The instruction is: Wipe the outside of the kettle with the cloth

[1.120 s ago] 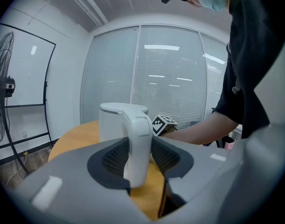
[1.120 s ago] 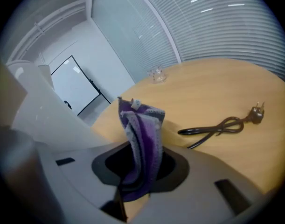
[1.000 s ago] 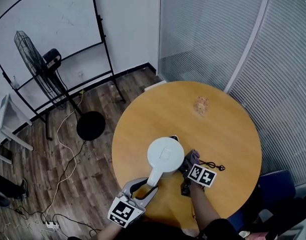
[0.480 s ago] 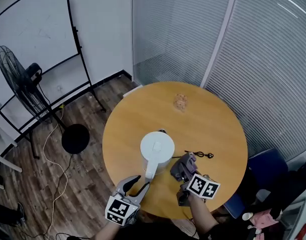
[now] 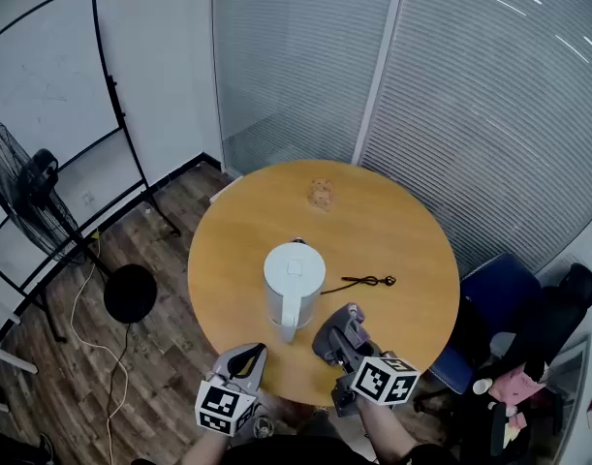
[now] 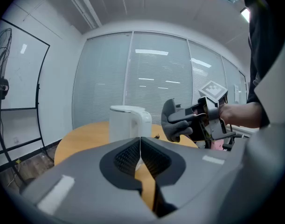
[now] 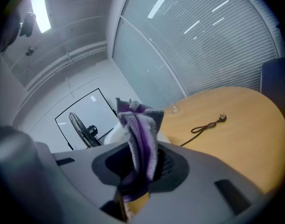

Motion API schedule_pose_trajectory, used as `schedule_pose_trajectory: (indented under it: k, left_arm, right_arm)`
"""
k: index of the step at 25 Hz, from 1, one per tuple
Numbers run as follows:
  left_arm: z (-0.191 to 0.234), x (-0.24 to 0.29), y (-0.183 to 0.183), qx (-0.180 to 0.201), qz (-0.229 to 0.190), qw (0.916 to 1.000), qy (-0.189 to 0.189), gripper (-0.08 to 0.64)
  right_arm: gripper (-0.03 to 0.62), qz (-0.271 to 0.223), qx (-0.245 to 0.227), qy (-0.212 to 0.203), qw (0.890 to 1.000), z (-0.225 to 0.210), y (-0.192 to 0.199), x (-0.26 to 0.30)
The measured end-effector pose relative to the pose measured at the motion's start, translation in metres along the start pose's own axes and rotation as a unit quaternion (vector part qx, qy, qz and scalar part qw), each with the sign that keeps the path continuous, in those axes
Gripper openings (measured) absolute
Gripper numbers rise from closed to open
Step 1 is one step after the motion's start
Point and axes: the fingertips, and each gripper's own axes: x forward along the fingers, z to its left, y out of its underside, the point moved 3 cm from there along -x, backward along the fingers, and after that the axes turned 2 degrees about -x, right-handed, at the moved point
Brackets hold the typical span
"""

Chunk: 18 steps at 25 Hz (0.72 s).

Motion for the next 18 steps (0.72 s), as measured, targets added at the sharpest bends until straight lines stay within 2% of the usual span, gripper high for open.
schedule_pose_trajectory:
  k: [8, 18]
  left_arm:
    - [0.002, -0.024, 0.012, -0.007, 0.011, 0.9998, 0.016, 0.011]
    - [-0.002, -0.045, 0.023, -0.007, 0.011, 0.9994, 0.033, 0.011]
  right_arm:
    - [0.097, -0.020, 0.012, -0.002, 1.000, 0.034, 0.029, -0.030]
    - [0.095, -0.016, 0.004, 0.006, 1.000, 0.056, 0.058, -0.050]
